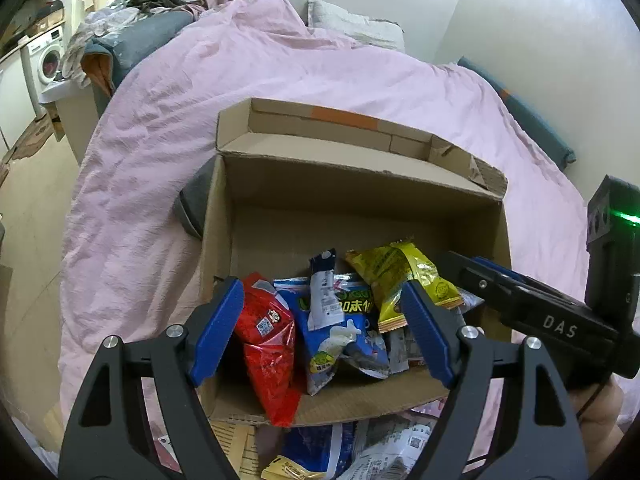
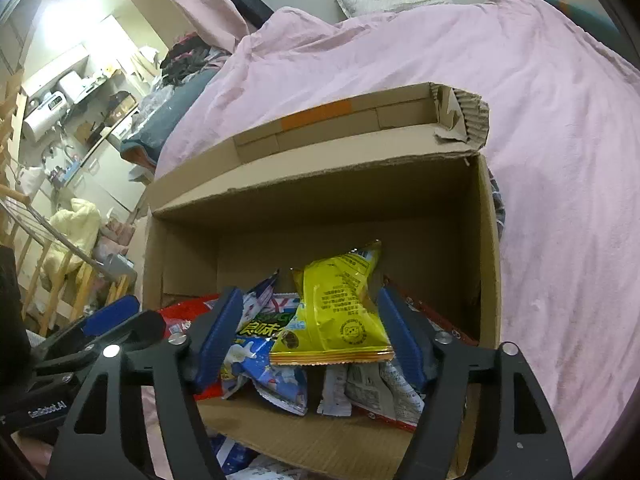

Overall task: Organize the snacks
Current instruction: 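Open both tools to drop the blue bar and yellow bag into the box, then grasp the light-blue cartoon chip bag with the right tool, then grasp the tan peanut packet with the left tool, then carry the tan packet and light-blue bag over the box with both tools, then open both tools to drop the tan packet and light-blue bag into the box, then grasp the cartoon-printed snack bar with the left tool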

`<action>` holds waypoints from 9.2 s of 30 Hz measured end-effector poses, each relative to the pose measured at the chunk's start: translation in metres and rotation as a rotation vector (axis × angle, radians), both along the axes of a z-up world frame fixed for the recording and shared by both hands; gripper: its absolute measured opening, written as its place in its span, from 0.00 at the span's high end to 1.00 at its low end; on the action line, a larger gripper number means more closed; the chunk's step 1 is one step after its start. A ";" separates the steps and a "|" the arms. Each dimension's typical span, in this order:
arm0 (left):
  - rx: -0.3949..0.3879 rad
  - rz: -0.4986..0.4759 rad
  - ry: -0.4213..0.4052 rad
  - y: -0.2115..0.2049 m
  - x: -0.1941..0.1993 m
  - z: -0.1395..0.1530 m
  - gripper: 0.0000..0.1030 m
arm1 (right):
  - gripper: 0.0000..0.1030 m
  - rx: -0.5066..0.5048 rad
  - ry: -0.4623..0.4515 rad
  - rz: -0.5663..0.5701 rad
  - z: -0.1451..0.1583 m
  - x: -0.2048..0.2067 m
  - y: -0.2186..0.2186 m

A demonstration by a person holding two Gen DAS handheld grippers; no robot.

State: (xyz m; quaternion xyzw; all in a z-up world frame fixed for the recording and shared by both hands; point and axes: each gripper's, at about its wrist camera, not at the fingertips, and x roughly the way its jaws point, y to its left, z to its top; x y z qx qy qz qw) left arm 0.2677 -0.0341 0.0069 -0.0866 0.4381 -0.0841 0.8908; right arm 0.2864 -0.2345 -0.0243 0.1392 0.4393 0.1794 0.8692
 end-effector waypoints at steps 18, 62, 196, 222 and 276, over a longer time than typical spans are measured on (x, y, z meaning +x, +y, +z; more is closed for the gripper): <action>0.016 0.010 -0.030 0.010 -0.019 0.019 0.15 | 0.02 -0.030 -0.084 -0.027 0.032 -0.032 -0.002; 0.021 0.209 0.187 0.093 -0.095 -0.010 0.15 | 0.02 0.163 0.541 0.030 -0.091 -0.101 0.022; 0.026 0.064 0.116 0.016 0.030 -0.012 0.72 | 0.05 0.149 0.122 -0.055 0.008 0.001 -0.050; -0.014 0.087 0.071 0.022 0.028 -0.001 0.24 | 0.05 0.119 0.258 0.159 -0.015 -0.008 -0.001; 0.297 -0.109 0.512 0.041 -0.041 -0.129 0.63 | 0.05 0.009 0.301 0.078 -0.036 -0.115 -0.025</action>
